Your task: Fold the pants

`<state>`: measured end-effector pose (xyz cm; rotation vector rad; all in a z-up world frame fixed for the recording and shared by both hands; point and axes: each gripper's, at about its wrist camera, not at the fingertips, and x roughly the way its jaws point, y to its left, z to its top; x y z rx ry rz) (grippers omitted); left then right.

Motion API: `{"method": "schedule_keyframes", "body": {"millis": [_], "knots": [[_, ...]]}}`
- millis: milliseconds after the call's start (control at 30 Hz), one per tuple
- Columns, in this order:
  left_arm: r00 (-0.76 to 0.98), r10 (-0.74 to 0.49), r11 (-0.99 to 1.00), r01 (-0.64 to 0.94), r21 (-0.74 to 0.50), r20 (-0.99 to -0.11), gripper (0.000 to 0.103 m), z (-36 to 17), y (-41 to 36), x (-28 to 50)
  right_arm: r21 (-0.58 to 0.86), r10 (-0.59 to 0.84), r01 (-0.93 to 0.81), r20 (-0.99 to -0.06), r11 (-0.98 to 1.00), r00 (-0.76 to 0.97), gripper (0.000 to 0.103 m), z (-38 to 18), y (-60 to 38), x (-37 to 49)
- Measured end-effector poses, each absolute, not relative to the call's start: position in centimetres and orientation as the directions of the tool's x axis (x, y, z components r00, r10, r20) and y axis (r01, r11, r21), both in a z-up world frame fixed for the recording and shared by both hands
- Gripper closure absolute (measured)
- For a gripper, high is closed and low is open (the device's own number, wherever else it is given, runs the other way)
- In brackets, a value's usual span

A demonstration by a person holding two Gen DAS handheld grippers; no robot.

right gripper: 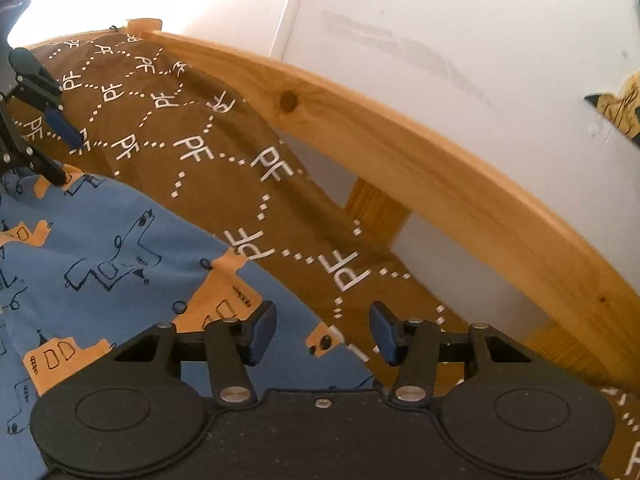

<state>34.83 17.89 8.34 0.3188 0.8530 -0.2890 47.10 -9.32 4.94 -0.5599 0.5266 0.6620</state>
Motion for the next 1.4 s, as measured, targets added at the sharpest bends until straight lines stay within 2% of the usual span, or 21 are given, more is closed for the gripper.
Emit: {"method": "schedule_keyframes", "body": {"millis": [67, 100, 233, 267, 300, 367, 400, 433, 467, 600, 733, 900, 1200, 1400], "knots": [[0.61, -0.12, 0.923, 0.36, 0.138, -0.784, 0.049, 8.4, 18.7, 34.6, -0.304, 0.421, -0.696, -0.618, 0.651, 0.664, 0.053, 4.7, -9.4, 47.2], [0.602, -0.123, 0.928, 0.352, 0.123, -0.789, 0.056, 8.3, 18.9, 34.8, -0.299, 0.427, -0.701, -0.619, 0.648, 0.659, 0.053, 4.7, -9.4, 47.3], [0.588, -0.09, 0.936, 0.325, 0.133, -0.804, 0.068, 8.1, 19.0, 35.0, -0.274, 0.458, -0.736, -0.635, 0.619, 0.621, 0.053, 4.7, -8.3, 47.7], [0.583, -0.068, 0.932, 0.327, 0.157, -0.81, 0.072, 7.9, 18.6, 35.0, -0.284, 0.453, -0.741, -0.643, 0.608, 0.618, 0.053, 4.6, -7.8, 47.7], [0.576, -0.041, 0.926, 0.329, 0.185, -0.817, 0.082, 7.7, 18.0, 35.1, -0.296, 0.439, -0.748, -0.66, 0.594, 0.61, 0.054, 4.3, -7.2, 47.9], [0.562, -0.008, 0.913, 0.342, 0.223, -0.827, 0.095, 7.2, 16.9, 35.0, -0.294, 0.422, -0.762, -0.692, 0.577, 0.586, 0.063, 3.8, -6.4, 48.3], [0.566, 0.01, 0.906, 0.343, 0.246, -0.825, 0.101, 6.9, 16.3, 34.9, -0.292, 0.417, -0.767, -0.702, 0.572, 0.578, 0.073, 3.7, -6.1, 48.4], [0.581, 0.026, 0.9, 0.34, 0.272, -0.813, 0.101, 6.8, 15.9, 34.7, -0.292, 0.417, -0.77, -0.705, 0.567, 0.574, 0.089, 3.5, -5.8, 48.3], [0.604, 0.047, 0.895, 0.328, 0.302, -0.796, 0.102, 6.8, 15.4, 34.4, -0.298, 0.42, -0.768, -0.698, 0.566, 0.58, 0.095, 3.5, -5.7, 48.1], [0.706, 0.159, 0.897, 0.19, 0.4, -0.691, 0.102, 7.8, 15.0, 33.7, -0.358, 0.432, -0.735, -0.63, 0.576, 0.646, 0.103, 4.3, -5.7, 46.6], [0.778, 0.196, 0.903, 0.095, 0.42, -0.597, 0.103, 9.6, 15.2, 33.5, -0.414, 0.416, -0.674, -0.557, 0.611, 0.719, 0.103, 5.2, -5.8, 46.0], [0.809, 0.246, 0.891, 0.028, 0.453, -0.534, 0.103, 10.3, 14.9, 33.9, -0.456, 0.388, -0.624, -0.511, 0.634, 0.767, 0.103, 5.8, -5.2, 45.7], [0.815, 0.265, 0.889, 0.0, 0.458, -0.515, 0.103, 10.1, 14.9, 33.7, -0.491, 0.362, -0.591, -0.486, 0.64, 0.796, 0.103, 5.1, -4.8, 44.7], [0.86, 0.248, 0.886, -0.015, 0.463, -0.446, 0.103, 11.8, 14.1, 31.2, -0.497, 0.387, -0.553, -0.403, 0.668, 0.83, 0.103, 7.2, -6.2, 41.0]]}}
